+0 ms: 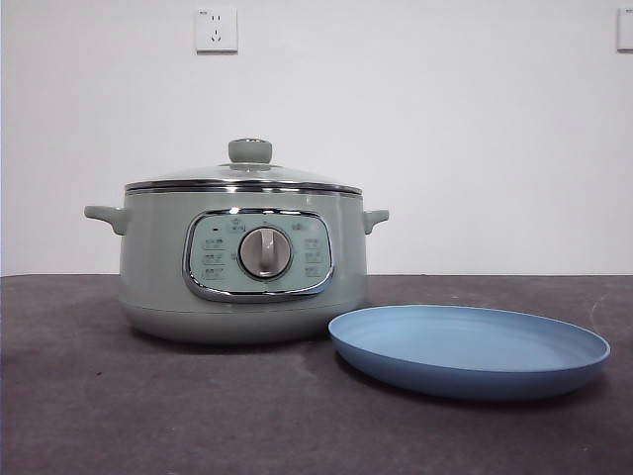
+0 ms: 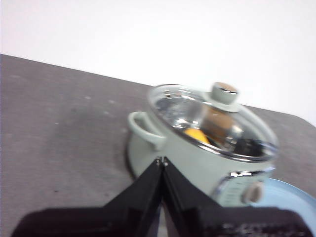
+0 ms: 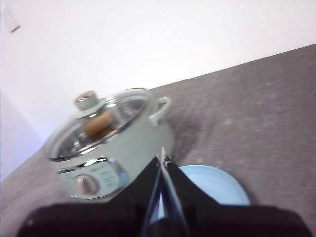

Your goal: Take the corn out from the steamer,put the corn on the plate,close the lid

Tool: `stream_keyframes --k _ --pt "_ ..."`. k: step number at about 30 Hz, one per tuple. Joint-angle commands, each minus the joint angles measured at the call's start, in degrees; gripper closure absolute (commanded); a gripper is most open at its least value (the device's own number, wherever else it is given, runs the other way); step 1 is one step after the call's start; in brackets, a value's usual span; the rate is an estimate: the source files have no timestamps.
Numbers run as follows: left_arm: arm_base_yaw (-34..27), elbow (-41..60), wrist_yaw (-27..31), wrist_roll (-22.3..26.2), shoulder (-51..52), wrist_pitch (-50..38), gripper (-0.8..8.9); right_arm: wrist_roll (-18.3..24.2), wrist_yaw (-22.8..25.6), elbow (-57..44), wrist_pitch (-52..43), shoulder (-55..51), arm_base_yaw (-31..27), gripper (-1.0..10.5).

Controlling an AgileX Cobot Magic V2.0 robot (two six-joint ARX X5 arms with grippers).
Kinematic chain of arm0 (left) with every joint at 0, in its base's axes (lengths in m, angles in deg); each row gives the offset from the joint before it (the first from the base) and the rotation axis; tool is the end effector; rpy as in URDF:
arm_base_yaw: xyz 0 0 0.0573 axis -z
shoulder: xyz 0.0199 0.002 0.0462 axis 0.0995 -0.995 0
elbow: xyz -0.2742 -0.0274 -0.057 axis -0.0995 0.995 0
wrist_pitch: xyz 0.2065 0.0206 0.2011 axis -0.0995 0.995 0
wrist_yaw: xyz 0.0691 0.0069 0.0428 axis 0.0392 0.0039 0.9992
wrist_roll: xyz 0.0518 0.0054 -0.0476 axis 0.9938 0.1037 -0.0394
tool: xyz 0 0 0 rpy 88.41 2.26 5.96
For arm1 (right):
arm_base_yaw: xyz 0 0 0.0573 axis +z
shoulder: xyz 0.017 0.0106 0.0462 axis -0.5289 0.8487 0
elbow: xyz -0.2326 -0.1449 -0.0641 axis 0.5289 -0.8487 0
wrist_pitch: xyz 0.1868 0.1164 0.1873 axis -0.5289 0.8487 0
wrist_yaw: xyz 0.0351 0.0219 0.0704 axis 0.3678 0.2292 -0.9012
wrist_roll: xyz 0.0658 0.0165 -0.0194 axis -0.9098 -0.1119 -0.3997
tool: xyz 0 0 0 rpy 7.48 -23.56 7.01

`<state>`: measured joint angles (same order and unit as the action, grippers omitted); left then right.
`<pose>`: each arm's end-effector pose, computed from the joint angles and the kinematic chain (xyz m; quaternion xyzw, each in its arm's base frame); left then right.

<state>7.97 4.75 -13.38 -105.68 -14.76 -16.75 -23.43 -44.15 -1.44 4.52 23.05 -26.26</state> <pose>0.1209 -0.0171 0.2283 -0.1528 0.0632 -0.1258 0.9782 0.1359 0.0334 0.2242 0.1759 0.0698 0.2254 0.9557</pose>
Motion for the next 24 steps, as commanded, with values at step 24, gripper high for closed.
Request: stream_keyframes --k 24 --pt "0.00 -33.24 -24.22 12.90 -30.23 24.65 8.20 32.48 -20.63 48.94 50.62 41.05 0.44 9.6"
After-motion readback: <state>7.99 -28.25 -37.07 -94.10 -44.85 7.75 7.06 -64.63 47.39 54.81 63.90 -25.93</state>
